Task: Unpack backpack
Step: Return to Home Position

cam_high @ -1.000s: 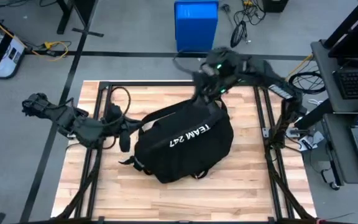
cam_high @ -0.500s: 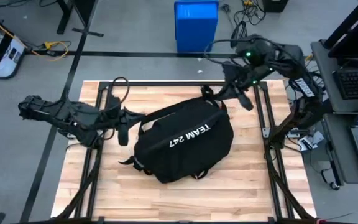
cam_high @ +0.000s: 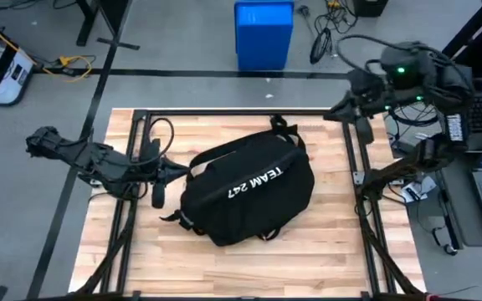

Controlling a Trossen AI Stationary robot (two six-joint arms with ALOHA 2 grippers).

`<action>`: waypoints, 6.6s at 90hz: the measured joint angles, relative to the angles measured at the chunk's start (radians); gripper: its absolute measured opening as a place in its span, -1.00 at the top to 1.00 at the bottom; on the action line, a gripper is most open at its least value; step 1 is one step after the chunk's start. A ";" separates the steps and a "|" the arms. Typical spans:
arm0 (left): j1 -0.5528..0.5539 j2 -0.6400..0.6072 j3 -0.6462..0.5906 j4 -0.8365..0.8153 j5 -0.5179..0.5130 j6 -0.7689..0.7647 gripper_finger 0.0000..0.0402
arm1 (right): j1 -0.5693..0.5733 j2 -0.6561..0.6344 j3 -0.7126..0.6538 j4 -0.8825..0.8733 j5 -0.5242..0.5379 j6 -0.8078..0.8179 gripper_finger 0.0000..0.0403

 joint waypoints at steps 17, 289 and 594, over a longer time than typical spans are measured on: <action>0.000 -0.064 -0.168 0.144 -0.039 -0.007 1.00 | 0.000 -0.040 0.000 -0.017 0.119 -0.104 1.00; -0.420 -0.034 -0.690 0.597 -0.578 0.079 1.00 | 0.086 -1.384 -1.867 1.174 0.085 0.286 1.00; -0.434 -0.835 -1.012 0.562 -0.373 0.476 1.00 | 0.126 -1.211 -2.336 1.566 0.241 0.186 1.00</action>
